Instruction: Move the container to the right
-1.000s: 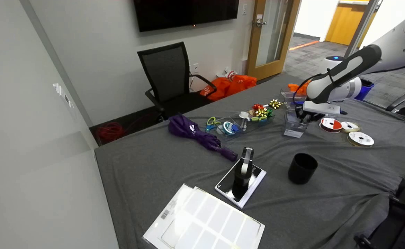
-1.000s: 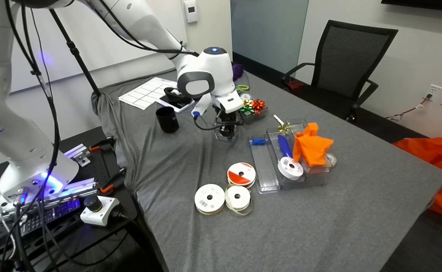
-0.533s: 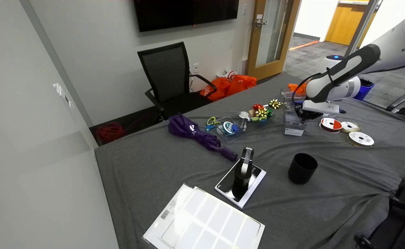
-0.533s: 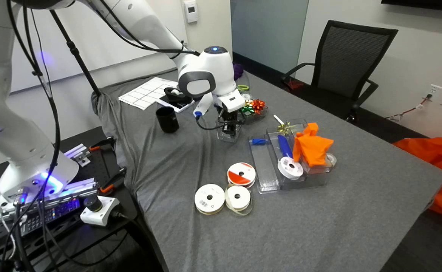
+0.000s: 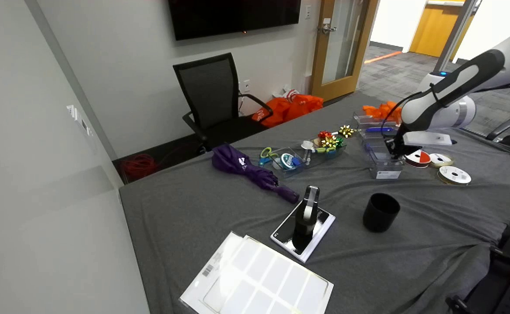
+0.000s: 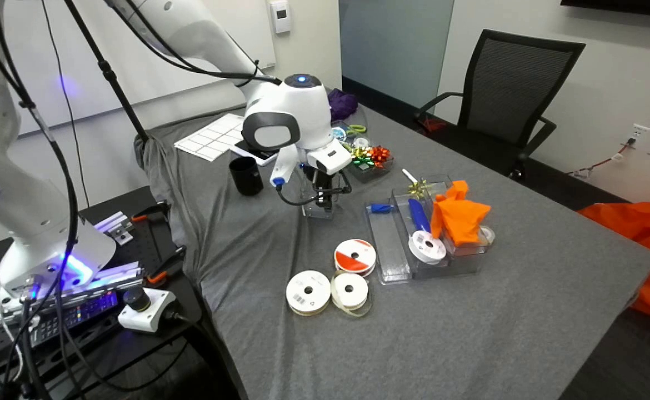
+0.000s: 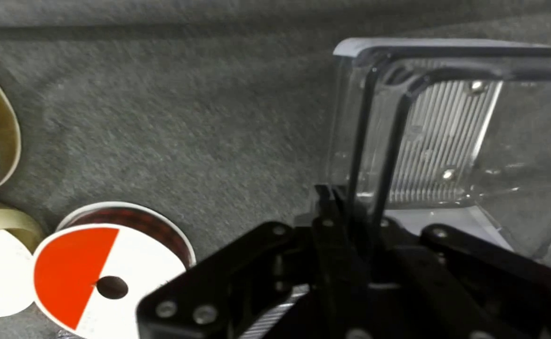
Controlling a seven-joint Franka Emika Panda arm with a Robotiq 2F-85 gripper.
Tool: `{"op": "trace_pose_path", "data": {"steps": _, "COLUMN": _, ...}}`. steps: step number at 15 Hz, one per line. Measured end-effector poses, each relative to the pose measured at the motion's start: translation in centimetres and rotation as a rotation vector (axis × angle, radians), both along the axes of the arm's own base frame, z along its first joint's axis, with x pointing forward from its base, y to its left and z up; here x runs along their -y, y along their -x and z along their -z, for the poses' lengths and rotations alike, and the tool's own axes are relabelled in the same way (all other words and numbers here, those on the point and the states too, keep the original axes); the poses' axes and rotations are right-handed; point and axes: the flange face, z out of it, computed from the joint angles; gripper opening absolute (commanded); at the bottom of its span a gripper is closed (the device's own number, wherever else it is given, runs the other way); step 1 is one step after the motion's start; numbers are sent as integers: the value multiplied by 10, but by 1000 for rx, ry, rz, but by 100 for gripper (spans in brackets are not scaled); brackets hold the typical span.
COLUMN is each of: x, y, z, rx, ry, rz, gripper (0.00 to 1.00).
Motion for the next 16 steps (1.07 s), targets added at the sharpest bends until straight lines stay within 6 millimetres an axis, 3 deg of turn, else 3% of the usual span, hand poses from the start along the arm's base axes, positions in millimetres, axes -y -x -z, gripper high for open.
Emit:
{"op": "trace_pose_path", "data": {"steps": 5, "x": 25, "y": 71, "z": -2, "rx": 1, "ry": -21, "rz": -273, "gripper": 2}}
{"op": "trace_pose_path", "data": {"steps": 8, "x": 45, "y": 102, "z": -6, "rx": 11, "ry": -21, "rz": -436, "gripper": 2}}
{"op": "trace_pose_path", "data": {"steps": 11, "x": 64, "y": 121, "z": -8, "rx": 18, "ry": -7, "rz": -604, "gripper": 2}}
{"op": "trace_pose_path", "data": {"steps": 14, "x": 68, "y": 131, "z": -5, "rx": 18, "ry": 4, "rz": -771, "gripper": 2}}
{"op": "trace_pose_path", "data": {"steps": 15, "x": 67, "y": 134, "z": -3, "rx": 18, "ry": 5, "rz": -817, "gripper": 32}}
{"op": "trace_pose_path", "data": {"steps": 16, "x": 66, "y": 137, "z": -1, "rx": 18, "ry": 5, "rz": -852, "gripper": 34}}
